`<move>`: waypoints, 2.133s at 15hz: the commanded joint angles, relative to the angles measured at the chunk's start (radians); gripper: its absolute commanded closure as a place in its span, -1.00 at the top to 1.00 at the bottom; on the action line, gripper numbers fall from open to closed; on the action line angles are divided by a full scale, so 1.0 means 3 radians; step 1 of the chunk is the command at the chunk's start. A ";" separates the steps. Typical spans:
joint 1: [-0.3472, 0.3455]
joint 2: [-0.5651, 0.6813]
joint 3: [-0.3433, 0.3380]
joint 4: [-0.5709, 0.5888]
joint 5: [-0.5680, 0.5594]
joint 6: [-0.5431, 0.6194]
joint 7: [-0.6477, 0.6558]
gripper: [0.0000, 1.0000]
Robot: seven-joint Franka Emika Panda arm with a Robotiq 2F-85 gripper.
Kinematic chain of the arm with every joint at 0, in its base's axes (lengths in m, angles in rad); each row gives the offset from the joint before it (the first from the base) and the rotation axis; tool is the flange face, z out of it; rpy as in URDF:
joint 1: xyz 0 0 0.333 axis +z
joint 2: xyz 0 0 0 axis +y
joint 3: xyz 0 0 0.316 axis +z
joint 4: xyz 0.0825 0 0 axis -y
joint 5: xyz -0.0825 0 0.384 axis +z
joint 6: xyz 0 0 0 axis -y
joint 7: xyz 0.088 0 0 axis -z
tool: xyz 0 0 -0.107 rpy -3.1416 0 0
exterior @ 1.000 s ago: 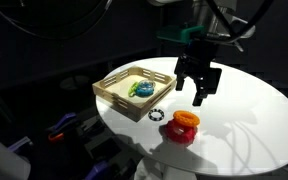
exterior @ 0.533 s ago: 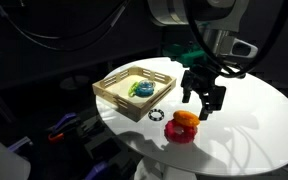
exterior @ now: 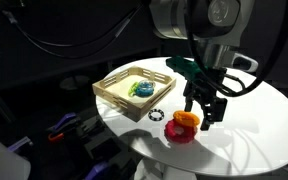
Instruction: Place the orange toy on the tray
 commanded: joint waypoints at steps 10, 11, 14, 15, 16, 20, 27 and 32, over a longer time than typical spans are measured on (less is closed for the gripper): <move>0.0093 0.0171 -0.0083 0.0114 -0.0076 -0.0022 0.0216 0.14; 0.0101 0.0172 -0.0085 0.0115 -0.0077 -0.0023 0.0218 0.11; 0.0121 0.0156 -0.0083 0.0110 -0.0071 -0.0028 0.0219 -0.40; 0.0126 0.0147 -0.0079 0.0109 -0.0065 -0.0035 0.0220 -0.55; 0.0128 0.0126 -0.0067 0.0108 -0.0044 -0.0050 0.0210 -0.74; 0.0153 0.0027 -0.0046 0.0119 -0.0008 -0.0106 0.0206 -0.86; 0.0204 -0.0310 0.0068 0.0156 0.0088 -0.0272 0.0186 -0.90; 0.0247 -0.0565 0.0235 0.0145 0.0277 -0.0400 0.0145 -0.90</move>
